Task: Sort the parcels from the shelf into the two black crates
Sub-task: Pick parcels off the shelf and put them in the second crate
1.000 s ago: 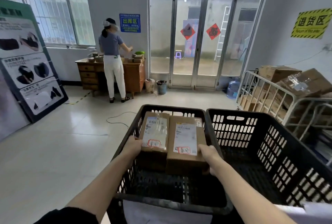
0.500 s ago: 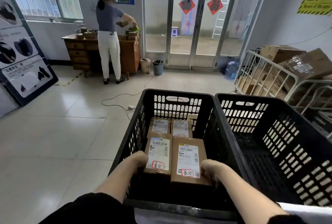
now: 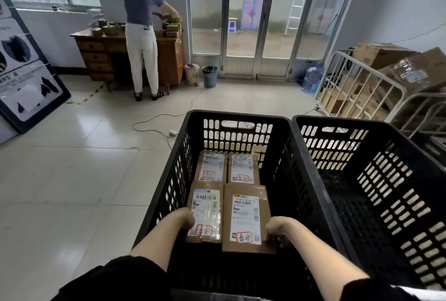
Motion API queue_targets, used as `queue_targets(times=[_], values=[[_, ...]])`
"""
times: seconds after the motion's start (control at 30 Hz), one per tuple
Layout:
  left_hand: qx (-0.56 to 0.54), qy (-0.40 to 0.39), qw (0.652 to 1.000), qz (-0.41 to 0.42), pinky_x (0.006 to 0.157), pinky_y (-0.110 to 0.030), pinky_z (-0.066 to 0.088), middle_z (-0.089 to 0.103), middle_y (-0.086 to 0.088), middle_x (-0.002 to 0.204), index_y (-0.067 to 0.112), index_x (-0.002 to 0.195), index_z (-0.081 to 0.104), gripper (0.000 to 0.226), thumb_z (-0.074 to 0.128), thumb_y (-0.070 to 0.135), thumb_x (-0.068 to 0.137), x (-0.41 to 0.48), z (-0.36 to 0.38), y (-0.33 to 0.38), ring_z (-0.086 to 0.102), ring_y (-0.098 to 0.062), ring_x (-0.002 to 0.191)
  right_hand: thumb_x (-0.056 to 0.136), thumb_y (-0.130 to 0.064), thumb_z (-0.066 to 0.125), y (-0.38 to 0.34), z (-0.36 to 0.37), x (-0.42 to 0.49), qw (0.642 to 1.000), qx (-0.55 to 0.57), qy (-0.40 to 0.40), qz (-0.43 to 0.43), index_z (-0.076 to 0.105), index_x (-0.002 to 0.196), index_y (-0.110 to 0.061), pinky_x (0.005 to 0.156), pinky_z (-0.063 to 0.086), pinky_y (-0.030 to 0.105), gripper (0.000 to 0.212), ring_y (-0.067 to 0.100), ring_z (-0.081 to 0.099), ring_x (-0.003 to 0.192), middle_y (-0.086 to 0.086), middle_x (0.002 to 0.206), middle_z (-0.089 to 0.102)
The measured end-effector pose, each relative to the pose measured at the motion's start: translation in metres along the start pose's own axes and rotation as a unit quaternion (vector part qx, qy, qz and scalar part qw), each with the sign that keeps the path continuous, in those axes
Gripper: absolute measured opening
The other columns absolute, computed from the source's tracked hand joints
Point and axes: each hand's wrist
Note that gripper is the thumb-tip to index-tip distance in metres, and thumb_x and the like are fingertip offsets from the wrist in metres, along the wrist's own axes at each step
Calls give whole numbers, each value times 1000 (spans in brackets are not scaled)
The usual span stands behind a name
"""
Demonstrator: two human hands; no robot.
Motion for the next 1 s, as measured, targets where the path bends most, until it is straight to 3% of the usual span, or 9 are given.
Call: queue_targets(times=[0.07, 0.1, 0.2, 0.27, 0.33, 0.43, 0.67, 0.87, 1.0], values=[[-7, 26, 1000, 12, 96, -30, 45, 57, -14, 129, 1, 125, 51, 33, 39, 7, 95, 5, 4, -1, 56, -26, 118, 89, -6, 51, -1, -1, -1, 999, -29, 9, -17, 55, 94, -7, 55, 41, 27, 6, 19, 51, 66, 11, 82, 56], [-15, 47, 999, 21, 95, -31, 46, 56, -13, 129, 3, 129, 47, 35, 39, 11, 95, 7, 5, 0, 56, -25, 116, 88, -8, 54, -1, 0, 1, 998, -50, 27, -32, 59, 97, -6, 59, 44, 28, 11, 21, 58, 75, 13, 96, 61], [24, 120, 986, 110, 98, -33, 44, 45, -11, 137, 9, 139, 27, 51, 47, 12, 93, 9, 8, 8, 49, -24, 121, 84, -26, 63, -6, 6, 4, 978, -74, 162, -113, 42, 131, -8, 95, 45, 33, 55, 27, 48, 121, 13, 134, 46], [150, 119, 964, 185, 116, -38, 25, 16, -11, 155, 11, 147, 12, 71, 54, 20, 91, 7, 9, 13, 18, -27, 143, 85, -35, 59, -13, 13, 3, 950, -119, 204, -204, 26, 141, -10, 108, 34, 42, 69, 29, 32, 134, 12, 147, 30], [257, 82, 940, 207, 120, -40, 7, -7, -8, 158, 14, 149, 2, 80, 53, 33, 91, 6, 9, 12, -5, -26, 146, 84, -39, 61, -17, 21, 8, 929, -199, 181, -255, 16, 146, -15, 114, 24, 45, 81, 29, 14, 143, 11, 156, 11], [280, 26, 941, 189, 119, -41, 4, -16, -4, 157, 17, 149, -5, 80, 47, 41, 93, 12, 10, 5, -12, -23, 145, 81, -44, 64, -15, 26, 19, 928, -241, 142, -245, 7, 148, -20, 117, 16, 47, 91, 30, -2, 144, 11, 157, -5], [293, -3, 940, 176, 120, -44, 3, -21, -5, 156, 16, 148, -11, 81, 44, 42, 94, 19, 13, 6, -16, -24, 144, 82, -49, 59, -13, 33, 36, 932, -247, 122, -236, -3, 148, -21, 117, 8, 45, 95, 30, -12, 143, 10, 156, -16], [294, -3, 940, 172, 119, -44, 2, -21, -5, 156, 17, 148, -10, 81, 44, 42, 94, 17, 11, 8, -16, -24, 144, 83, -49, 58, -16, 31, 32, 931, -262, 112, -226, -6, 148, -20, 117, 7, 46, 95, 29, -14, 143, 10, 155, -18], [286, 27, 942, 175, 118, -47, 15, -8, -2, 159, 21, 149, 0, 80, 51, 42, 91, 9, 6, 9, -3, -23, 146, 84, -44, 59, -19, 27, 18, 928, -257, 134, -234, 2, 149, -19, 117, 13, 45, 90, 30, -3, 144, 12, 157, -8]])
Point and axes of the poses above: each hand's wrist, its own x-axis towards the middle knuckle, its own z-axis out of the palm, y = z × x
